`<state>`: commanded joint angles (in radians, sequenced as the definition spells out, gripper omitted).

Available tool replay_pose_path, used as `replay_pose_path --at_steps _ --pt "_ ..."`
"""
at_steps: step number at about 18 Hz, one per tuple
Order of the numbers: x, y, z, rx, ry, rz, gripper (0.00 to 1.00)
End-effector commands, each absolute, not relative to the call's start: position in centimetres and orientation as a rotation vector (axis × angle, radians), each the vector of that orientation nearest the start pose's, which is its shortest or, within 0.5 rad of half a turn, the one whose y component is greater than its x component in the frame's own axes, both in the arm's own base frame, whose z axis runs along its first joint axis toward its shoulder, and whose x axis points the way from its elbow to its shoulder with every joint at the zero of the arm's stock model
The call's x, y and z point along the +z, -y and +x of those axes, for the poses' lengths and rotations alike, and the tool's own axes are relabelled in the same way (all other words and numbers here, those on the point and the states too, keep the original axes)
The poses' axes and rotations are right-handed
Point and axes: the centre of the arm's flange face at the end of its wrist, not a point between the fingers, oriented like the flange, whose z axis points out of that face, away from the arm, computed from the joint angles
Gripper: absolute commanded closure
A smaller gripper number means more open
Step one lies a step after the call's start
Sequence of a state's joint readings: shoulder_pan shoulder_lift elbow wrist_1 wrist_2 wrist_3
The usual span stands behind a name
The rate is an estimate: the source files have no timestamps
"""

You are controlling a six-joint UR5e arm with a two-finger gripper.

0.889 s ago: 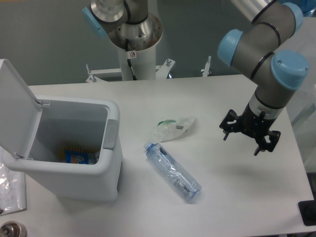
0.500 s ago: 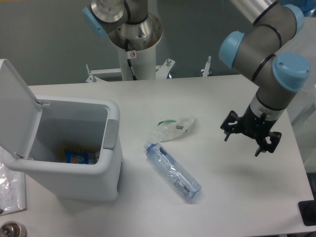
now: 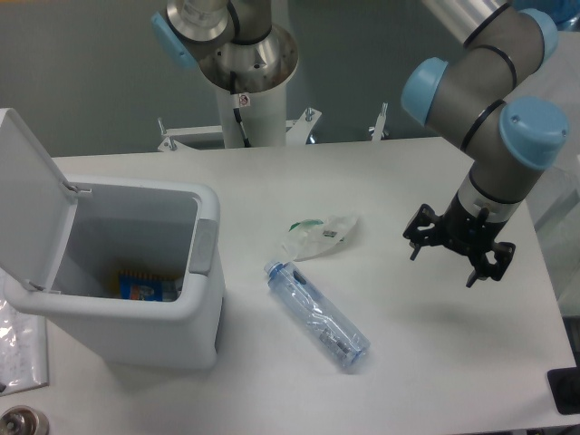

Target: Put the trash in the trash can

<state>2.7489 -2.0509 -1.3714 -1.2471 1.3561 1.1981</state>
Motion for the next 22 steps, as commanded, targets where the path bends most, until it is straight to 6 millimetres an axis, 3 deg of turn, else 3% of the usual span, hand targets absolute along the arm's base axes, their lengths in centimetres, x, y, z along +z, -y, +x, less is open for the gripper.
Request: replay_pose_path --at_steps 5,11,15,18,22 --pt "33.4 -40.9 -55.8 -0.083 0.034 -2.927 0.0" --pt "34.3 -44.7 -53.4 -0.092 0.215 -2.864 0.0" --pt "33.8 -47.0 -51.6 -0.096 0.317 -2.795 0.0" --pt "33.8 -47.6 -51.2 -0.077 0.384 -2.77 0.0" --pt "31.7 -48.3 -49.8 -0.054 0.379 -2.763 0.0"
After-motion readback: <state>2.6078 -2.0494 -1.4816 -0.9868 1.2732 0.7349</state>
